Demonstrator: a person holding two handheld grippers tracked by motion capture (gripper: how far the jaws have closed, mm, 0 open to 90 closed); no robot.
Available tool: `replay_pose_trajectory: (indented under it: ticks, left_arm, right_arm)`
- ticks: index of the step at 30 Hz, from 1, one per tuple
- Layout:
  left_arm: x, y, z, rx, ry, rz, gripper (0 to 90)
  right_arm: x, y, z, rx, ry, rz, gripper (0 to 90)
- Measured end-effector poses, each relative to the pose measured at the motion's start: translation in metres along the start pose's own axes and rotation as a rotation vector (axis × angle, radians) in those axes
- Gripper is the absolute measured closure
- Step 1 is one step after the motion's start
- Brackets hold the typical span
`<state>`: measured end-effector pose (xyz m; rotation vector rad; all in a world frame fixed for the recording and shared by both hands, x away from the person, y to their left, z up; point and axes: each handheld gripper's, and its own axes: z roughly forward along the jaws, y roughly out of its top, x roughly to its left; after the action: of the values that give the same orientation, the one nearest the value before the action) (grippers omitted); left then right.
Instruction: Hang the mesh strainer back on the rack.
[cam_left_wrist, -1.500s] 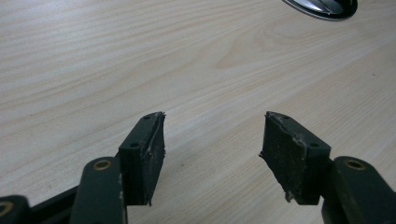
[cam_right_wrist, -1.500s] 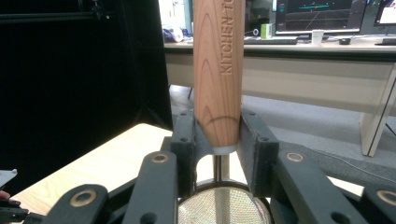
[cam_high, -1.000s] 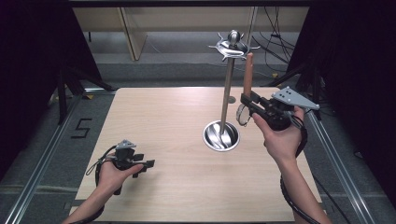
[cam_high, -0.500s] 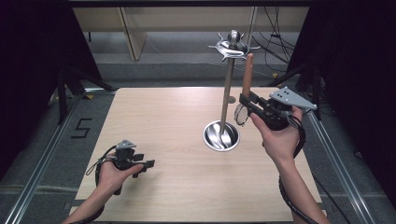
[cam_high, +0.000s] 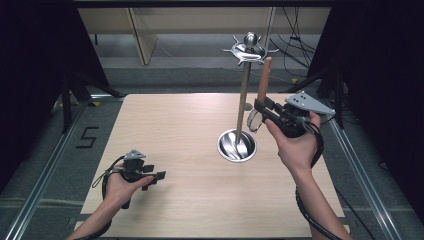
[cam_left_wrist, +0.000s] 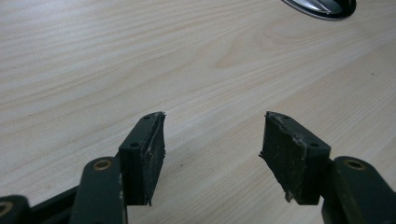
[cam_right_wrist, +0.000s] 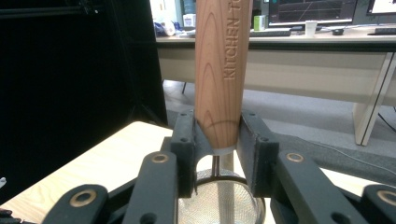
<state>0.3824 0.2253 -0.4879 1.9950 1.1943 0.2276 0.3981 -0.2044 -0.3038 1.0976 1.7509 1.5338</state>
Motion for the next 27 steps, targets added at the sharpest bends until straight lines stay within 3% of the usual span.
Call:
replay_pose_trajectory:
  ticks: [3, 6, 27]
  left_arm:
    - [-0.0009, -0.0001, 0.0001, -0.005, 0.006, -0.002, 38.2]
    - [-0.0003, 0.0000, 0.0001, 0.001, 0.000, 0.000, 38.2]
    - [-0.0002, 0.0000, -0.0002, -0.002, 0.002, -0.001, 38.2]
  right_arm:
    - [0.0011, -0.0004, 0.0003, 0.015, -0.007, 0.023, 70.4]
    - [-0.0007, 0.0001, 0.0020, 0.015, -0.010, 0.000, 70.3]
    - [0.0007, -0.0014, 0.0063, 0.051, 0.003, -0.007, 68.8]
